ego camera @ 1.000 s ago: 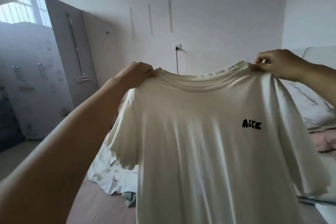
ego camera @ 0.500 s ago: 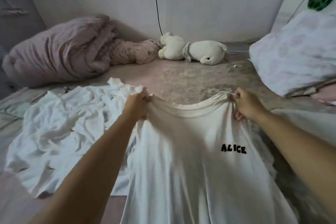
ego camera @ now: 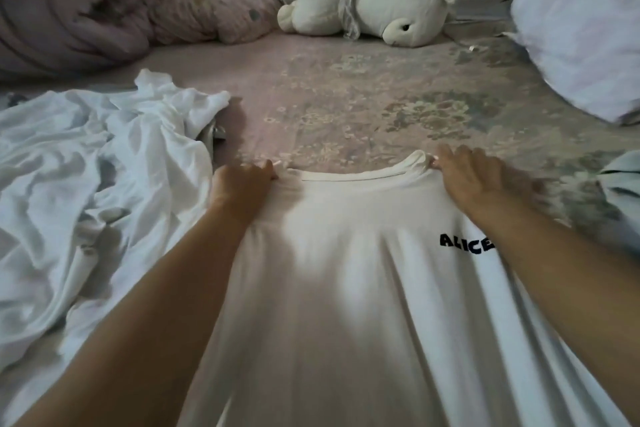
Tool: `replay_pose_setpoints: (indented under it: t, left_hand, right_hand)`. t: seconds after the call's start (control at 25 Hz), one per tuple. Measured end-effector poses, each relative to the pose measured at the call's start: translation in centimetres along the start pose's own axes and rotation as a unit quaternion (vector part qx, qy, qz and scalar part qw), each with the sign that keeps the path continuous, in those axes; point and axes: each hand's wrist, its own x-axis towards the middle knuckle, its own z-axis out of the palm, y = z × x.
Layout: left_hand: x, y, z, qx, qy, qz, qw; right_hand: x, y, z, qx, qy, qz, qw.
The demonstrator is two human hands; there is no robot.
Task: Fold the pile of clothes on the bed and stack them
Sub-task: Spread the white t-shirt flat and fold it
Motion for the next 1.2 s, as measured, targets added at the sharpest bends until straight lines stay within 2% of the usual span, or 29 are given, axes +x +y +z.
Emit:
replay_pose_setpoints:
  t: [0.08,0.12,0.2,0.28,0.36,0.4,0.44,0.48,0.6,0.72,0.8,0.92,1.08,1.2]
  left_hand:
    - [0.2,0.0,0.7,-0.003,0.082,0.015,0.996]
    - [0.7,-0.1,1.2,-0.001,0.094,0.017,0.995]
    - [0.9,0.1,0.3,-0.031,0.051,-0.001,0.998]
    - [0.0,1.4,-1.7,-0.042,0.071,-0.022,0.996]
    - [-3.3,4.0,-3.4,-0.162,-0.005,0.002,0.987]
    - [-5.5,5.7,-3.7,-0.219,-0.069,0.026,0.973]
    - [-7.8,6.9,-3.6,-0.231,-0.113,0.054,0.965]
    - [-10.0,7.7,-3.7,-0.224,-0.131,0.068,0.963]
    - [-10.4,7.4,-2.8,-0.207,-0.127,0.076,0.967]
    - [-9.4,8.2,-4.3,-0.156,-0.199,0.065,0.965]
    - [-12.2,9.6,-6.0,-0.180,-0.234,0.047,0.954]
    - [-20.0,10.0,-8.2,-0.230,-0.229,0.079,0.943]
    - [-31.8,6.6,-9.6,-0.213,-0.209,0.152,0.942]
    - [-41.0,3.7,-10.2,-0.227,-0.145,0.220,0.938]
  right_hand:
    - [0.4,0.0,0.7,0.020,0.013,-0.002,1.000]
    - [0.4,-0.1,0.7,0.022,0.003,-0.006,1.000]
    - [0.0,-0.5,-0.3,0.028,-0.013,0.005,1.000]
    - [-1.7,-2.1,-1.9,0.073,-0.006,0.025,0.997]
    - [-4.5,-4.0,-3.4,0.147,-0.057,0.000,0.988]
    - [-6.5,-4.8,-3.4,0.161,-0.108,-0.034,0.980]
    - [-8.5,-5.4,-3.4,0.155,-0.159,-0.065,0.973]
    - [-10.1,-5.8,-3.0,0.140,-0.188,-0.082,0.969]
    - [-10.7,-5.7,-1.8,0.127,-0.184,-0.069,0.972]
    - [-10.8,-6.4,-3.0,0.120,-0.228,-0.051,0.965]
    - [-13.9,-7.0,-4.1,0.138,-0.255,-0.040,0.956]
    - [-21.1,-5.7,-6.1,0.167,-0.260,-0.080,0.948]
    - [-32.6,-1.1,-9.3,0.173,-0.246,-0.146,0.943]
    - [-41.7,2.0,-11.8,0.158,-0.237,-0.219,0.933]
